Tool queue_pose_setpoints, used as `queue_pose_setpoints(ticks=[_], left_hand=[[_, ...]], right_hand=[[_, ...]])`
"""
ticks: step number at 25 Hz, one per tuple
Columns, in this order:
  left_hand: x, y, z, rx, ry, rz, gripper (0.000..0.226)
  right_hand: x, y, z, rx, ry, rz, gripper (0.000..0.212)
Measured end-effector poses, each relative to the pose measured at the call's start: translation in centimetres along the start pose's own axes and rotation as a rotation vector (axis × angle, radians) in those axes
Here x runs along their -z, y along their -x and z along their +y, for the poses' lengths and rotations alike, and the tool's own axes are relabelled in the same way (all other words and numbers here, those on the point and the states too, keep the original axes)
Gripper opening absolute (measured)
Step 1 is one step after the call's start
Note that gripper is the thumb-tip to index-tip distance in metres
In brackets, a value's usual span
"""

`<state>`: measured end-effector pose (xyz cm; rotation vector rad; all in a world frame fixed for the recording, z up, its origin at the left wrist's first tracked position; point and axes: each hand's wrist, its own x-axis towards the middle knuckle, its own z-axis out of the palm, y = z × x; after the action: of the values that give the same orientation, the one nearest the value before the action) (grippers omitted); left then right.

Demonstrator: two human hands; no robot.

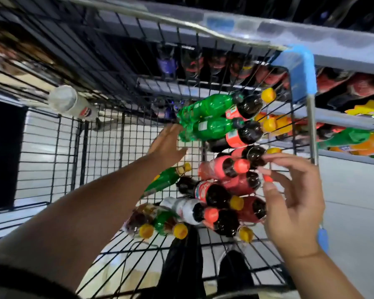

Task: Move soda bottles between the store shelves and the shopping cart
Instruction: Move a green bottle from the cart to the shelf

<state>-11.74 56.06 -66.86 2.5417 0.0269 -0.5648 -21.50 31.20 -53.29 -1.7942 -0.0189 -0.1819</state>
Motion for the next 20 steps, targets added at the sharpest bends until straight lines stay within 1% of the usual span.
queue_pose_setpoints(ticks=[2, 3, 5, 7, 10, 14, 18, 20], left_hand=[[-0.1, 2.0, -3.6, 0.119, 0.04, -0.101, 0.049], [-0.2, 3.0, -5.3, 0.164, 0.04, -0.197, 0.049], [-0.2, 4.7, -7.8, 0.217, -0.054, -0.413, 0.059], [-0.4, 5.6, -9.2, 0.223, -0.169, -0.529, 0.064], [-0.4, 6.2, -9.9, 0.174, -0.228, -0.527, 0.069], [-1.0, 6.9, -10.3, 0.15, -0.21, -0.476, 0.08], [-2.1, 7.2, -10.2, 0.075, -0.269, -0.478, 0.073], [-2.1, 7.0, -10.2, 0.039, -0.279, -0.478, 0.073]], right_hand=[[0.1, 0.1, 0.2, -0.003, 0.011, -0.011, 0.028], [0.1, 0.2, 0.3, -0.003, 0.01, -0.013, 0.029], [0.0, 0.2, 0.3, 0.004, 0.008, -0.023, 0.03], [-0.2, 0.1, 0.3, 0.013, 0.013, -0.037, 0.032], [-0.3, 0.2, 0.6, 0.002, 0.029, -0.048, 0.029], [-0.5, 0.3, 0.6, 0.005, 0.07, -0.076, 0.028], [-1.0, 0.2, 0.3, 0.026, 0.105, -0.08, 0.03], [-1.1, 0.2, 0.3, 0.03, 0.13, -0.096, 0.03]])
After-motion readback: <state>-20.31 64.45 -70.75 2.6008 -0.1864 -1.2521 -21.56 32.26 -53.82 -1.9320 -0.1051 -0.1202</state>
